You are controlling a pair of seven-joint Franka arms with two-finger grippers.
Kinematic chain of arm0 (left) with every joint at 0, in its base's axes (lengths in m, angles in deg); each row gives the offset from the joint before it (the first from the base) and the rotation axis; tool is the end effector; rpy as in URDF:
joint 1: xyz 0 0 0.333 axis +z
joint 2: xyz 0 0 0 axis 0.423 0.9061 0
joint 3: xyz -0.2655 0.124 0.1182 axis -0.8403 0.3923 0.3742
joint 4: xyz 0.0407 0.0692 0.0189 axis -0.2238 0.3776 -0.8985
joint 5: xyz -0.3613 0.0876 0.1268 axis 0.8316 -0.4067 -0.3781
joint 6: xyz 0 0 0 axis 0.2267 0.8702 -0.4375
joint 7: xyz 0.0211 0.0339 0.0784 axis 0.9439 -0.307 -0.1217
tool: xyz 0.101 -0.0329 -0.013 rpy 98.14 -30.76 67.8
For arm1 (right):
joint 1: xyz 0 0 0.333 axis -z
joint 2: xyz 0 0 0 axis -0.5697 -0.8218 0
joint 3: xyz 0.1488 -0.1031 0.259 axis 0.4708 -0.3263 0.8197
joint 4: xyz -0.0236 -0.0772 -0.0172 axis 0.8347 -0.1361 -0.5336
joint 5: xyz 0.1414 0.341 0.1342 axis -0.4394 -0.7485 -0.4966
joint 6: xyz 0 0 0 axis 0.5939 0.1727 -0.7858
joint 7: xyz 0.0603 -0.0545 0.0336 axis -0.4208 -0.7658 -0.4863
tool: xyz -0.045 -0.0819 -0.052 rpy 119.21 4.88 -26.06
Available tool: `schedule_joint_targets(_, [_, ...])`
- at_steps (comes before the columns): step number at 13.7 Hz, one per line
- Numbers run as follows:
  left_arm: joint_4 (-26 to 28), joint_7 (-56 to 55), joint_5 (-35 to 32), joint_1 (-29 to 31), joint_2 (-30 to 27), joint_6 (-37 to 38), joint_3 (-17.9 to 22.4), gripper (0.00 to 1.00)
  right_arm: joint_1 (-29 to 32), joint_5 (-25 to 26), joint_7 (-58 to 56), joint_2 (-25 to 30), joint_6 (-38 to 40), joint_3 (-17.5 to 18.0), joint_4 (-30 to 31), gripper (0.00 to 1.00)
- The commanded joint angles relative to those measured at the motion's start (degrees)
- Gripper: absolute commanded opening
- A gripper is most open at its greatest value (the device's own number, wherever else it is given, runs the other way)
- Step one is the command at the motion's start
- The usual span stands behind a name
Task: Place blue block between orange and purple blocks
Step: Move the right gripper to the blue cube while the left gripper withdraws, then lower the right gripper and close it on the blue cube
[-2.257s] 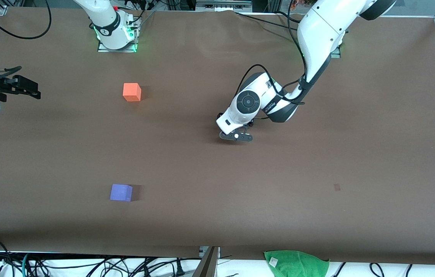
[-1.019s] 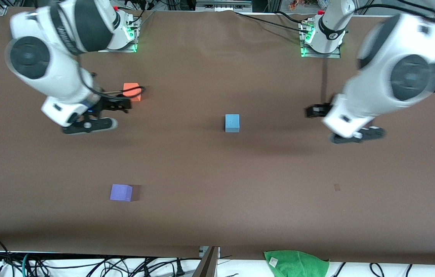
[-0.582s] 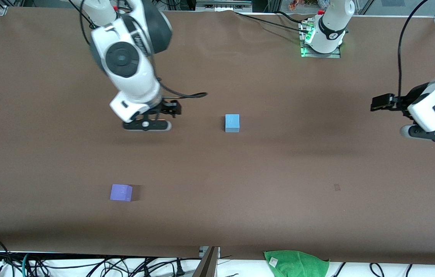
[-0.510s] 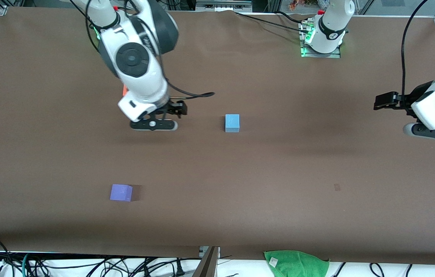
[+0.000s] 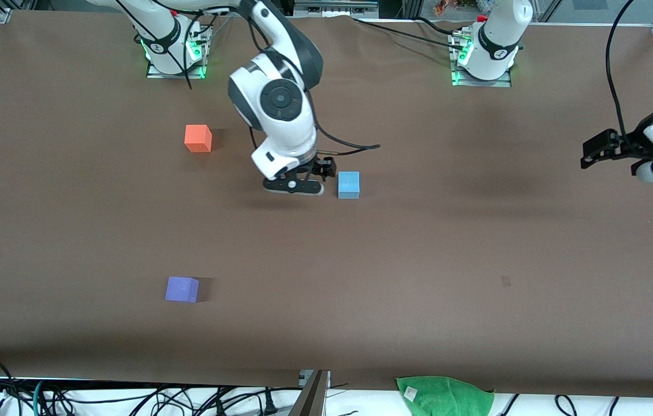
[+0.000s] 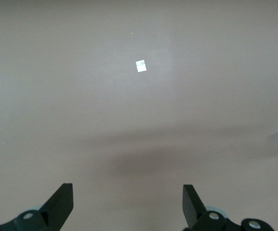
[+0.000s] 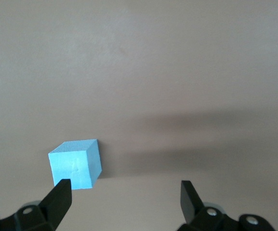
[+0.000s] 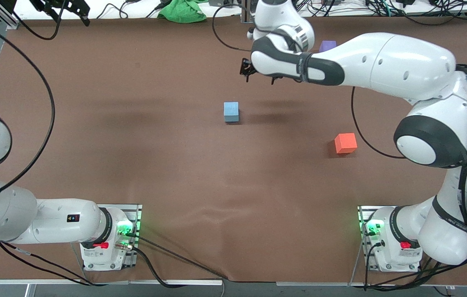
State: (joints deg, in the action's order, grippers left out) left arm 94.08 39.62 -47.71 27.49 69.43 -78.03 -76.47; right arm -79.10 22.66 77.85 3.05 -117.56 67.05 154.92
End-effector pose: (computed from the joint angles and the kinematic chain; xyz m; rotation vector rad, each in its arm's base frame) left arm 0.5662 0.0163 0.5765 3.1336 -0.1397 -0.0366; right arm 0.5116 0.4823 0.3410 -3.0943 0.1458 0.0423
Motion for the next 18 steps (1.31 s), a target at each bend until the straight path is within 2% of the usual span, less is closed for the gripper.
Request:
schedule_joint_targets(1, [3.37,-2.13,1.17,-0.8,-2.64,-0.08,0.89,1.0,-2.46,1.19,0.87,-2.64,-3.37,-0.75,-0.84,1.0])
schedule_joint_targets(4, [-0.05,-2.74,0.99,-0.71,-0.71,3.26,0.45,1.0,-3.7,2.25,1.74,-5.19,-7.77,-0.75,-0.84,1.0])
schedule_joint_targets(8, [-0.15,-3.01,0.46,-0.89,-0.7,3.71,0.01,1.0,-5.37,2.25,2.37,-7.74,-10.85,-0.84,-1.62,1.0])
schedule_joint_targets(11, [-0.24,-2.75,0.46,-0.89,-0.88,3.97,-0.87,1.0,-6.78,2.34,2.37,-10.64,-10.86,-0.93,-5.13,1.0])
schedule_joint_targets(14, [-0.33,-2.13,0.64,-0.45,-0.88,4.59,-0.78,1.0,-7.92,4.79,2.45,-13.1,-10.95,-1.11,-7.25,1.0])
schedule_joint_targets(18, [-0.33,-2.04,0.99,-0.27,-1.05,4.68,-0.87,1.0,-8.71,5.06,3.68,-14.77,-13.14,-1.1,-7.6,1.0])
